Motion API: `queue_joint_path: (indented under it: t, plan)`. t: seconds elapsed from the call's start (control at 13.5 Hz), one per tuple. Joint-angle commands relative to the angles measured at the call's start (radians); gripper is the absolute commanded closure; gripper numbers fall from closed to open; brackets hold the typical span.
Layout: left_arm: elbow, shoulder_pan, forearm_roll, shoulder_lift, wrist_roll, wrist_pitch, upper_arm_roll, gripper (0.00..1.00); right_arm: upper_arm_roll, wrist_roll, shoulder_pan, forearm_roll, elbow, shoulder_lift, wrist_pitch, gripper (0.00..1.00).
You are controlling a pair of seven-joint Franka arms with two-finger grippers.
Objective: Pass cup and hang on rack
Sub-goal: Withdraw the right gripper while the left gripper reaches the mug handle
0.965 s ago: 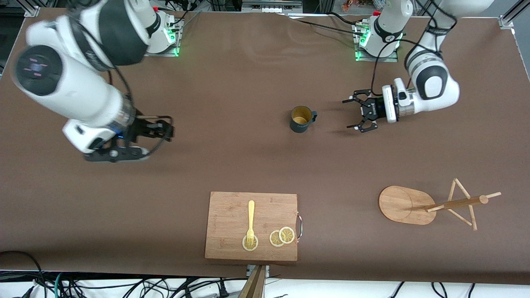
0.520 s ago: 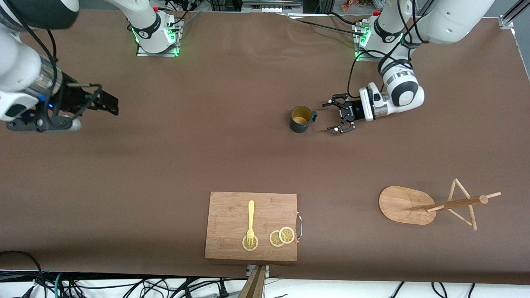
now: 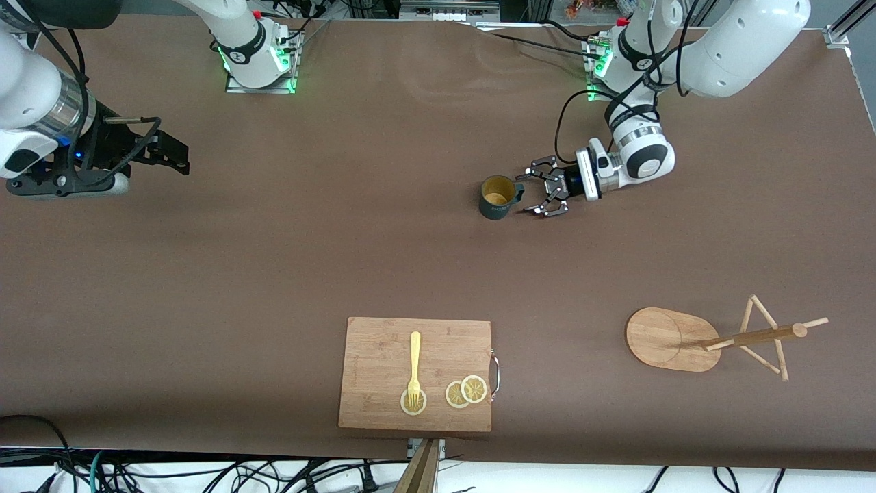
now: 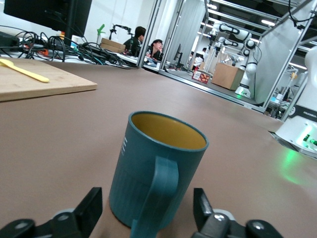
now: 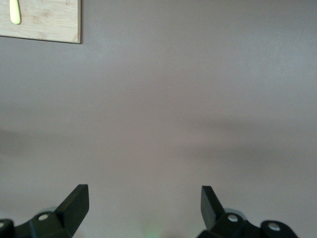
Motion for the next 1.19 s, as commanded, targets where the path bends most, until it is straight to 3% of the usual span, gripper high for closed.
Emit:
queue_joint_path:
  t: [0.0,0.07,0.15,0.3,0.59,0.82,1.11]
  plan:
    - [0.014,0.005,-0.068,0.062,0.248,-0.019,-0.015,0.59,-0.007,-0.016,0.002,-0.032,0.03,-0.006,-0.019,0.0]
    - [0.014,0.005,-0.069,0.062,0.248,-0.019,-0.015,0.79,-0.008,0.004,0.002,-0.03,0.03,-0.003,-0.028,0.0]
    - [0.014,0.008,-0.069,0.062,0.247,-0.02,-0.015,0.9,-0.007,0.001,0.002,-0.035,0.03,-0.003,-0.03,0.0]
    - [0.015,0.016,-0.069,0.056,0.245,-0.022,-0.015,1.0,-0.007,-0.001,0.001,-0.035,0.027,-0.004,-0.033,0.0]
    - [0.02,0.022,-0.068,0.018,0.118,-0.034,-0.018,1.0,-0.028,-0.03,-0.001,-0.02,-0.005,-0.023,-0.044,0.0]
    - [0.015,0.039,-0.036,-0.094,-0.066,-0.034,-0.013,1.0,-0.015,-0.03,-0.013,-0.018,-0.043,-0.049,-0.021,0.0]
    - [0.037,0.226,0.338,-0.247,-0.421,-0.037,-0.013,1.0,0.165,-0.031,-0.195,-0.018,-0.097,-0.086,0.011,0.0]
